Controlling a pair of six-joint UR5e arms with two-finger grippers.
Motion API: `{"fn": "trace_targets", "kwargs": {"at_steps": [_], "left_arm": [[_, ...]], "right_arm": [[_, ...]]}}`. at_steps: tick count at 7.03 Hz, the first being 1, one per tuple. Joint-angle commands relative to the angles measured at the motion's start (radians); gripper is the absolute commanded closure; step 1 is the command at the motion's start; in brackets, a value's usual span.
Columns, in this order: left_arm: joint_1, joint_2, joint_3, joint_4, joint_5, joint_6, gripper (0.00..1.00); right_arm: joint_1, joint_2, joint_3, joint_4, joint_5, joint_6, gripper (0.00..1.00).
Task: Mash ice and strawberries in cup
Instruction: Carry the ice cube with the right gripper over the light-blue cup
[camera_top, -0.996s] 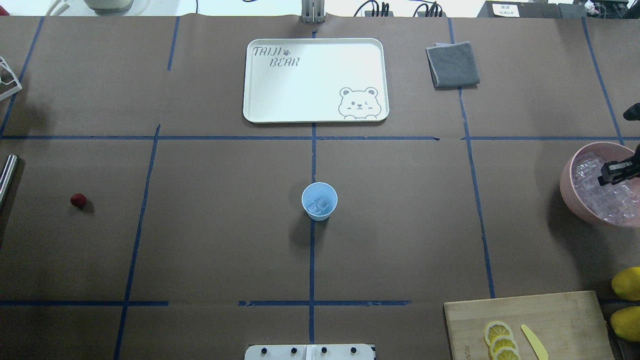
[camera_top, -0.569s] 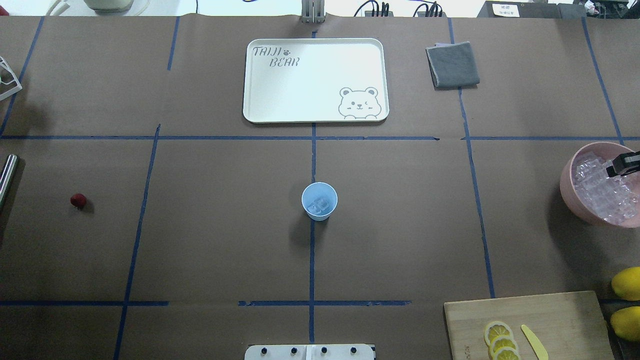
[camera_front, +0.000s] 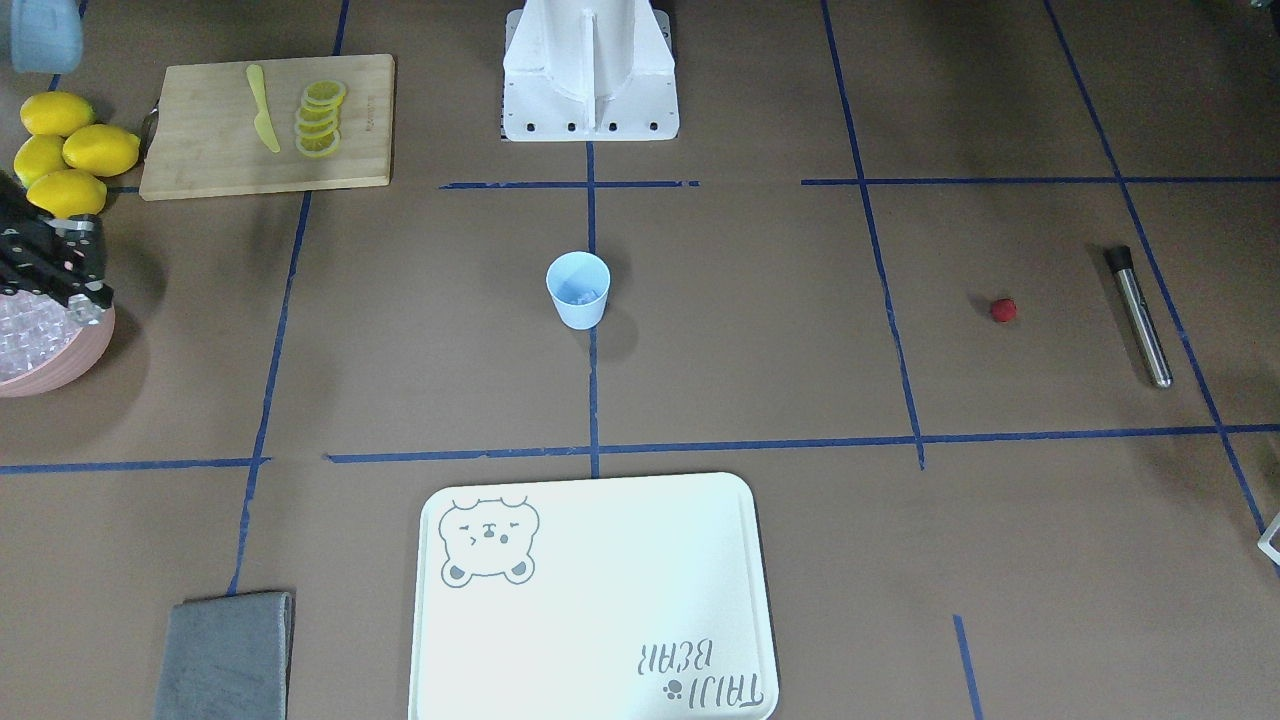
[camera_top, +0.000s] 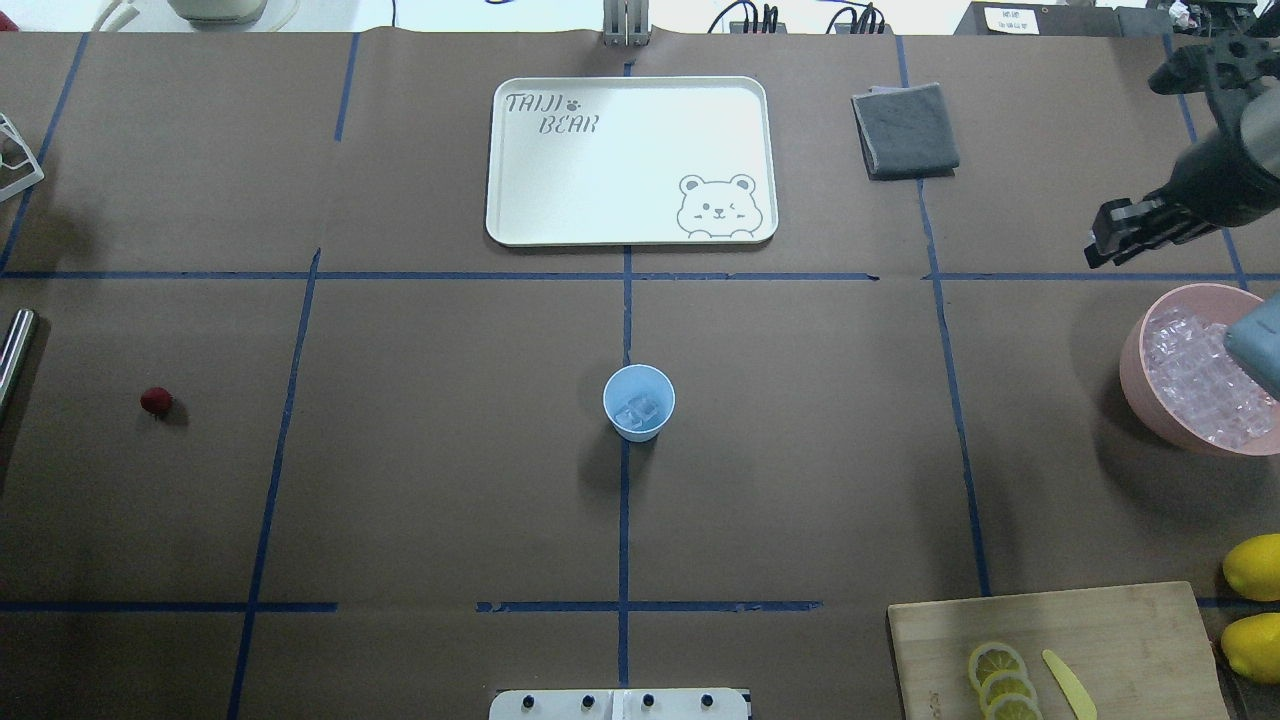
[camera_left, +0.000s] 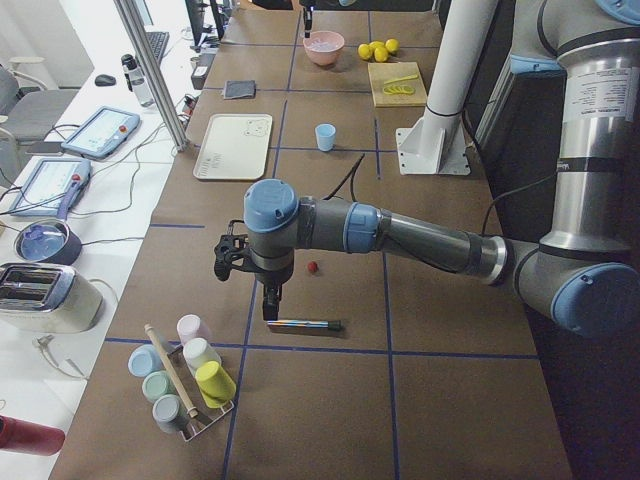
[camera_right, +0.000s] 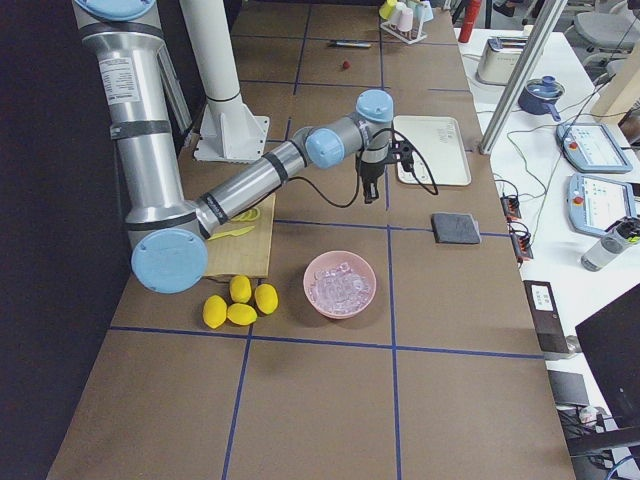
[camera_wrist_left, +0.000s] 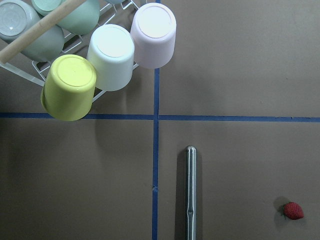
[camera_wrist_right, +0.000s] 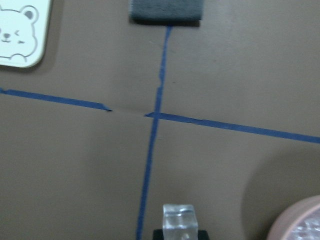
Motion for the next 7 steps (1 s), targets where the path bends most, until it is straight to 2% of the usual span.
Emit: {"fn": "trace_targets", "kwargs": {"at_steps": [1,3,5,7], "left_arm": [[0.0,0.001,0.001,0.0,0.0,0.0,0.0],[0.0,0.001,0.002,0.0,0.0,-0.005,0.0],[0.0,0.001,0.002,0.0,0.0,-0.009,0.0],[0.002,0.001,0.014,-0.002,0.0,-0.008,0.0]], "right_arm": [[-0.166,0.254,-0.035,-0.134,-0.02,0.231,1.0],[-0.36,0.371,-0.083,-0.13,-0.18,0.426,1.0],[-0.523,0.486,-0.158,-0.128,-0.298,0.606,1.0],[-0.597,0.546,-0.233,-0.122,-0.366,0.676,1.0]]}}
